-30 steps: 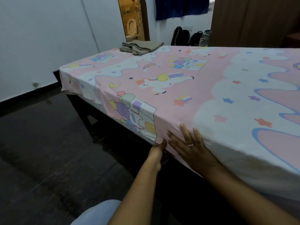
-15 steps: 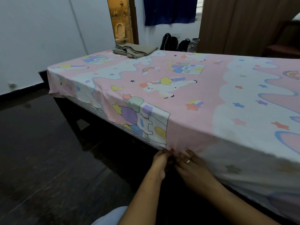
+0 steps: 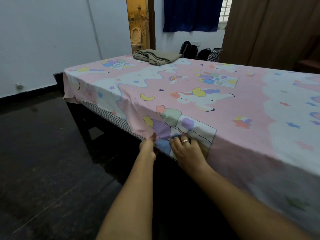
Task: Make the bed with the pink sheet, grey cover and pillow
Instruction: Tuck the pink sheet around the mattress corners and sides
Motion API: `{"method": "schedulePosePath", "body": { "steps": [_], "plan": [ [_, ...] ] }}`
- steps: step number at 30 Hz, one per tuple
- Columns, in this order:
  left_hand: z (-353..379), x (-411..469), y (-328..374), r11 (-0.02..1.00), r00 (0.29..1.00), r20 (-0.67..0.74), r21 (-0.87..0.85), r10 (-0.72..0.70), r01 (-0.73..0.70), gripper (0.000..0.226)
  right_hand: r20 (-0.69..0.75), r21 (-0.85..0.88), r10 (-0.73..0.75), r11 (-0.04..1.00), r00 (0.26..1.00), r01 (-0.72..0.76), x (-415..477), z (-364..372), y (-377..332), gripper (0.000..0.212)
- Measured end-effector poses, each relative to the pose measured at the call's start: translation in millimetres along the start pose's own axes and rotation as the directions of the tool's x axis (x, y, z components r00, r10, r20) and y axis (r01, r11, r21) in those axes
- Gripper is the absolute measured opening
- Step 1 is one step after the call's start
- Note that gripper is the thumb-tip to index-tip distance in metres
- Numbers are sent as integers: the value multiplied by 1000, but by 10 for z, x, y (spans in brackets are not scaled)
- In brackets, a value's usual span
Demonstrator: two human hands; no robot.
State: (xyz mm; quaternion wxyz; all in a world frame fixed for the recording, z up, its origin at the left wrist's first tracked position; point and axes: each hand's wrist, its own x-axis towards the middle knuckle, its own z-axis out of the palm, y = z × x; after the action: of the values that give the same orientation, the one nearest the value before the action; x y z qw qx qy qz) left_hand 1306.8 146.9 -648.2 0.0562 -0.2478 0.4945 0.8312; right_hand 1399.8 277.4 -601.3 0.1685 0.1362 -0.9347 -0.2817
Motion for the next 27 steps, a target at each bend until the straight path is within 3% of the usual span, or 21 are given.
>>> {"method": "schedulePosePath", "body": {
  "steps": [4, 8, 10, 13, 17, 20, 24, 25, 27],
  "plan": [
    [-30, 15, -119, 995, 993, -57, 16, 101, -101, 24, 122, 9, 11, 1000, 993, -12, 211, 95, -253, 15],
    [73, 72, -110, 993, 991, -67, 7, 120, -120, 2, 235, 184, -27, 983, 972, -18, 380, 144, -322, 39],
    [62, 150, -95, 999, 998, -62, 3, 32, -32, 4, 317, 237, -78, 971, 945, 1, 417, 63, -320, 35],
    [-83, 225, 75, 990, 989, 78, -54, -124, 129, 10, 417, 339, -153, 941, 896, 3, 509, 145, -355, 30],
    [-266, 356, 665, 961, 976, 188, -230, -110, 153, 22, 526, 367, -225, 930, 820, 19, 641, 190, -373, 34],
    [-293, 304, 1070, 979, 969, 200, -111, -144, 169, 33, 587, 362, -286, 929, 758, 70, 665, 101, -349, 34],
    [-355, 316, 1175, 985, 990, 3, 101, -141, 140, 29, 717, 218, -277, 961, 640, 172, 938, -160, -338, 40],
    [-377, 360, 1213, 987, 993, -25, 111, -112, 114, 26, 684, 214, -269, 963, 678, 165, 1094, -246, -370, 40],
    [-405, 584, 1234, 990, 997, -59, 127, -46, 53, 19, 448, 230, -279, 954, 849, 193, 1413, -548, -444, 40]
  ]
}}
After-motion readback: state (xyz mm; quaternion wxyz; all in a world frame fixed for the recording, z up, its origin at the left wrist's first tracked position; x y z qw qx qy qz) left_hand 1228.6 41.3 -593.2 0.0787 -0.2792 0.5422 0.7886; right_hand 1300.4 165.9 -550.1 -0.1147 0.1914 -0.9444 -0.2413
